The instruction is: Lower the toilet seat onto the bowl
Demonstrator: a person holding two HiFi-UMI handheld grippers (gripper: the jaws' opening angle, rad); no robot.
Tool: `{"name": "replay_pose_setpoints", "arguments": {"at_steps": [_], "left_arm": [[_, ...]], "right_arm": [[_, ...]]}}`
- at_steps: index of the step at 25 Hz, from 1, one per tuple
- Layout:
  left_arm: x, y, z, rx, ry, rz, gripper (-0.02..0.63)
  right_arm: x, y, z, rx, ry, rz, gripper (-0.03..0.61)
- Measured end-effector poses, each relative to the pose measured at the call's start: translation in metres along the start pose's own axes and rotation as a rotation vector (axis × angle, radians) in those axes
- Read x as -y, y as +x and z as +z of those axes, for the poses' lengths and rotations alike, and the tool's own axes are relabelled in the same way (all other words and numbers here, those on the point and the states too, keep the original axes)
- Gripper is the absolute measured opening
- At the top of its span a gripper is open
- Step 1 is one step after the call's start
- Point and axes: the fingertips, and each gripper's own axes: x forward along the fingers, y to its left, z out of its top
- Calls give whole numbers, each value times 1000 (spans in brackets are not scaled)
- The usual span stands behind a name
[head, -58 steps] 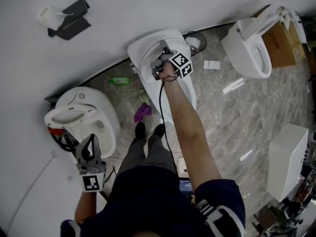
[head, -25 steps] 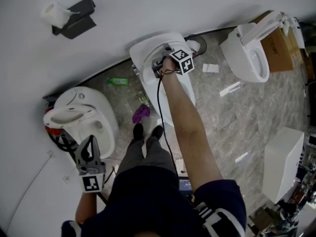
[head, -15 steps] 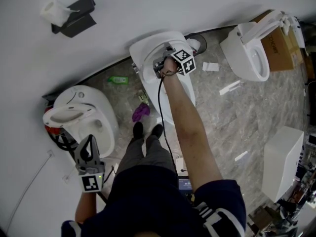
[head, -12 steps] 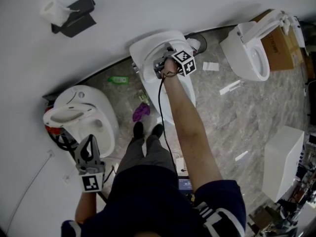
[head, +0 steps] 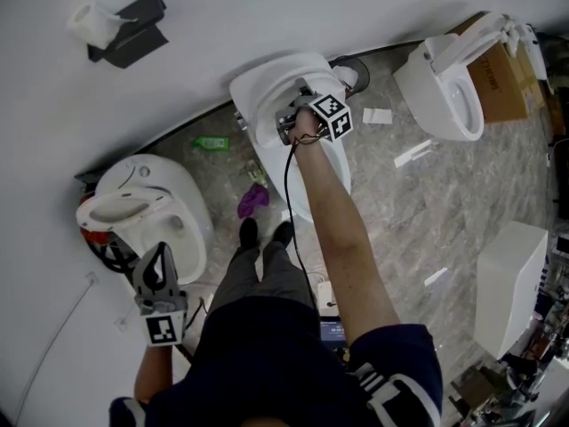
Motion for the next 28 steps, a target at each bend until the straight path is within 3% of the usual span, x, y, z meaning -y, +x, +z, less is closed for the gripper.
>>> {"name": "replay_pose_setpoints", "arguments": {"at_steps": [12,28], "left_arm": [[53,40,21,105,14,-183,25],[122,73,17,150,34,-379,25]], "right_arm": [[5,-31,6,-12,13,42,80],[18,-75,10,-18,23,95,75]]}}
